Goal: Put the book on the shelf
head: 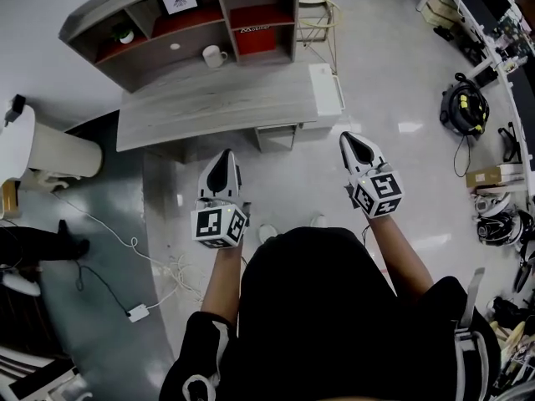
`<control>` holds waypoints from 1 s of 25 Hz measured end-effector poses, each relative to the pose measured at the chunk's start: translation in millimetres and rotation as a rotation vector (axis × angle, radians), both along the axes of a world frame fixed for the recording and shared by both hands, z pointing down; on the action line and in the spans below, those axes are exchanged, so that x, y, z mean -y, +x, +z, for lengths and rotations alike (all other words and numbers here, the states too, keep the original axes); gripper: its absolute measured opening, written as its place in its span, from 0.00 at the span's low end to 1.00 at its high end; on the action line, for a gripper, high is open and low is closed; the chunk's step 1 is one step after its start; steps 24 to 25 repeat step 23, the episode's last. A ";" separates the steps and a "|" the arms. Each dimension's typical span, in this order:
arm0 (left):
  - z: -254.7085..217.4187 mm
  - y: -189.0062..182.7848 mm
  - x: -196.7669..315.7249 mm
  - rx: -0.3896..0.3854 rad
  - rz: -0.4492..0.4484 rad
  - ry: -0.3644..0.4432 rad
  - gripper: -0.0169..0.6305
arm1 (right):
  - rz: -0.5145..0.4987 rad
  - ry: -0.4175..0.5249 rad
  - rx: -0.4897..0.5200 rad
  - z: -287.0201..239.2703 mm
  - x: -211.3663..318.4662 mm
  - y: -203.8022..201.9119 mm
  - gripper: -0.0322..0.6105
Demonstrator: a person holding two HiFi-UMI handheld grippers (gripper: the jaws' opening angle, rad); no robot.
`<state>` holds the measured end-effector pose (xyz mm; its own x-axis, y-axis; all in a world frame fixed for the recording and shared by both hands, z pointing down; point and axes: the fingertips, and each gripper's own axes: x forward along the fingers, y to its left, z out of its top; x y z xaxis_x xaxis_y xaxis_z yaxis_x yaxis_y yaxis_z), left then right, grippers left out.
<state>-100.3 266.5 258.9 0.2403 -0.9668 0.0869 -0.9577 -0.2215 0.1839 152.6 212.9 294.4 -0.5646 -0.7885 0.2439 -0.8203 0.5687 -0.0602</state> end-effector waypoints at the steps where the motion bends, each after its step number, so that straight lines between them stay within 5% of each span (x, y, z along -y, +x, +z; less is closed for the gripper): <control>1: -0.8 3.3 1.6 0.006 0.000 0.001 0.04 | 0.001 0.004 -0.002 0.2 0.9 4.4 0.05; 13: 2.5 38.7 24.8 0.045 0.011 -0.015 0.04 | 0.024 -0.006 0.003 7.9 17.1 43.6 0.05; 25: 4.0 28.4 17.7 0.043 0.033 -0.017 0.04 | 0.038 0.001 -0.007 4.8 9.2 31.9 0.05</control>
